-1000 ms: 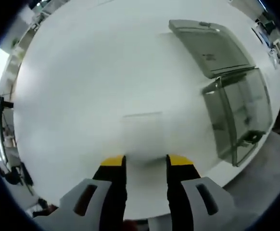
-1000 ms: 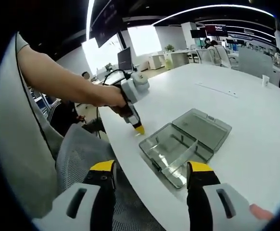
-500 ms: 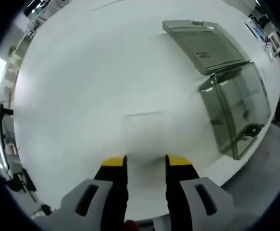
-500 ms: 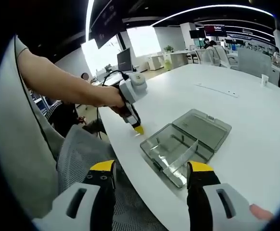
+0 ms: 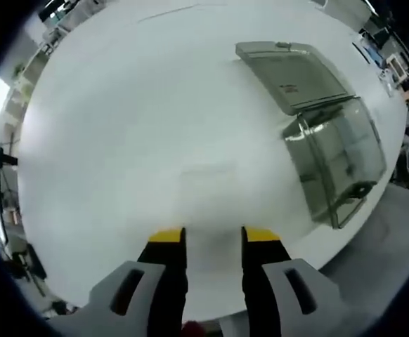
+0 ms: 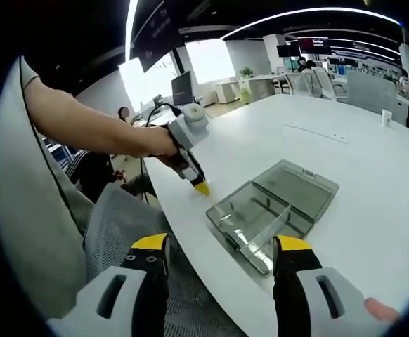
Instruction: Insert the divider into the dual guide fixture by aligning both edges with the guide slots and pushing it downward to the bottom, including one-sided entry, uneven engagement, binding, and posture correction.
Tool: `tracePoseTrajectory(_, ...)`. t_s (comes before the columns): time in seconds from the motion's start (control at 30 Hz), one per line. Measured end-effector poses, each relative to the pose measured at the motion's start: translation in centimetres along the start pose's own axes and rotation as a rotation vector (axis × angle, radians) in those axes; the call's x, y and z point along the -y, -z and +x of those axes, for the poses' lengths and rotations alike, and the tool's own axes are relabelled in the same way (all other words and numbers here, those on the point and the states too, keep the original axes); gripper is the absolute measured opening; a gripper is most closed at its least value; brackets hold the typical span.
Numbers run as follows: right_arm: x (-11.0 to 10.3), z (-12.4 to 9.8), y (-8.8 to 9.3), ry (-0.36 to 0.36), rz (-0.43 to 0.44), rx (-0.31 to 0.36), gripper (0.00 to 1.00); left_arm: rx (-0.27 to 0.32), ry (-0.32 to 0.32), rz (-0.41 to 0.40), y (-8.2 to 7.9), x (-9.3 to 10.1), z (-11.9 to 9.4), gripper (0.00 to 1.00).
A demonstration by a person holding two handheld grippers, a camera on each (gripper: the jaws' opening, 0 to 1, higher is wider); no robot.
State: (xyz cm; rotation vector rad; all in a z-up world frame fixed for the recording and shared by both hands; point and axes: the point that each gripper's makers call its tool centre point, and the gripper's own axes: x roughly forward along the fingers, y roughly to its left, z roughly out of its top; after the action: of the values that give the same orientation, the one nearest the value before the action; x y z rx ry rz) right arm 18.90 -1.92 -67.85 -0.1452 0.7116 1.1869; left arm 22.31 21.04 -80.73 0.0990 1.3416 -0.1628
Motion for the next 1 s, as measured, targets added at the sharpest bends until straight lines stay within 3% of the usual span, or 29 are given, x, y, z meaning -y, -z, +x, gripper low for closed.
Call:
tracePoseTrajectory(0.6, 0.1, 0.1, -0.8, -0.02, 0.05, 0.024, 0.53, 0.154, 0.081, -0.012, -1.0, 2.3, -3.0, 0.26)
tracePoseTrajectory(1.0, 0.4, 0.2, -1.7, -0.043, 0.098, 0.057, 0.48, 0.264, 0.123, 0.056, -2.4, 5.1, -6.2, 0.26)
